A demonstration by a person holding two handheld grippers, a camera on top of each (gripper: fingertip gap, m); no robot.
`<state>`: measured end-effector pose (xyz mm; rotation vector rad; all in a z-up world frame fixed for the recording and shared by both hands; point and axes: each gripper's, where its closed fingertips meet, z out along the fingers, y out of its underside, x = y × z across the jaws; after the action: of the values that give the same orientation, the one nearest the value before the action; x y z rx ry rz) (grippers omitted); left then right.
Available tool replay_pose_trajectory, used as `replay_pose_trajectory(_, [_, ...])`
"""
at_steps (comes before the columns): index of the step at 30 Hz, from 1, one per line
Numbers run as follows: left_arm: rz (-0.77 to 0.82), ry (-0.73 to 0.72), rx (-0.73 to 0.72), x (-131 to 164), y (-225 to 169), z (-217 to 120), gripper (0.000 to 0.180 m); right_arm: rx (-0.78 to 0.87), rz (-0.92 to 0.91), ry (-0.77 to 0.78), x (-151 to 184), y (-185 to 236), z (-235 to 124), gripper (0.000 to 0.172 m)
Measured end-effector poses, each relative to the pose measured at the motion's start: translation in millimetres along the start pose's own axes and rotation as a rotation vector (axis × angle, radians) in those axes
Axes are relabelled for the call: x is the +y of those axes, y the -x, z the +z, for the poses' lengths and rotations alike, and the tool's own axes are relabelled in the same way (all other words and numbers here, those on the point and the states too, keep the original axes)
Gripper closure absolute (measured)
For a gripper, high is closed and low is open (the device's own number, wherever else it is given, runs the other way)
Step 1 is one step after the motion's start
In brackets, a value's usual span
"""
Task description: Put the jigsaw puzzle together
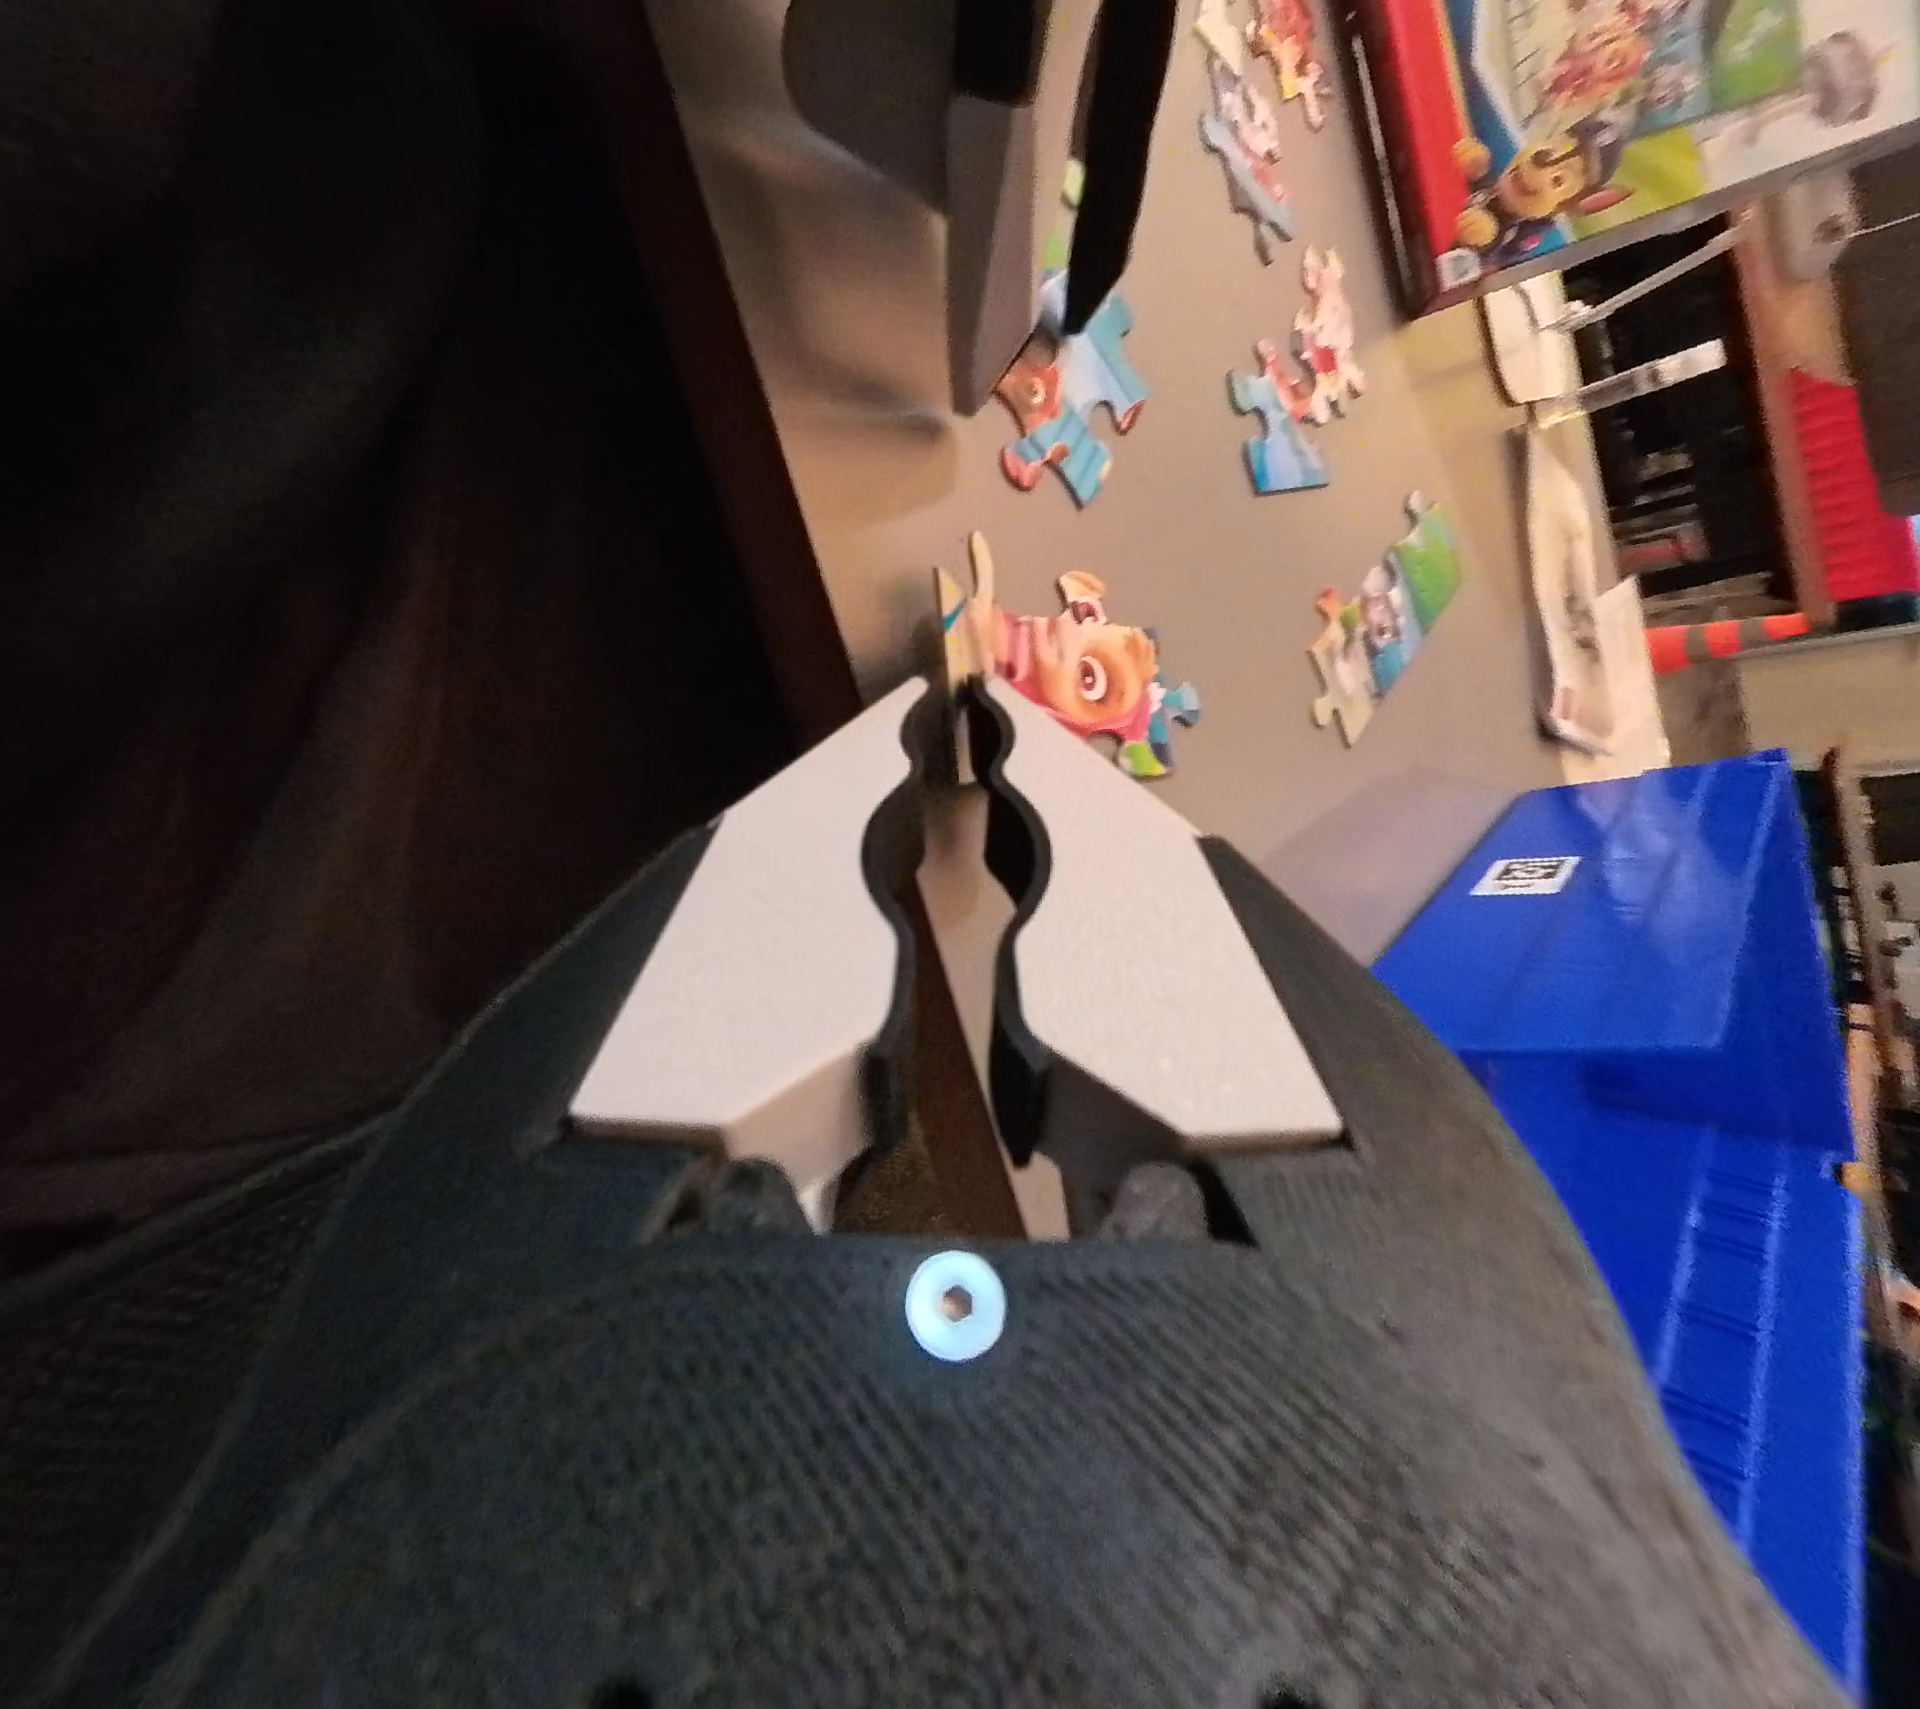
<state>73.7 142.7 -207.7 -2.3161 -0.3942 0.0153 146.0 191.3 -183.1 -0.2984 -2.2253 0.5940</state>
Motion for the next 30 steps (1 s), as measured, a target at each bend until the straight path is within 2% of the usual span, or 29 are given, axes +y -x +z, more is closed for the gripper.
replay_pose_trajectory(13, [0.045, 0.022, 0.074, 2, -13, 2, 0.134, 0.096, -0.042, -0.091, -21, -27, 5, 0.172])
replay_pose_trajectory(19, [0.057, 0.041, 0.077, 4, -11, 0, 0.136, -0.001, -0.026, -0.125, -26, -5, 7, 0.172])
replay_pose_trajectory(25, [0.042, 0.051, 0.053, 7, -2, -4, 0.138, -0.006, -0.018, -0.164, -34, 4, 8, 0.172])
replay_pose_trajectory(30, [0.034, 0.057, 0.007, 9, 9, -6, 0.139, -0.051, -0.043, -0.143, -29, 11, 18, 0.17])
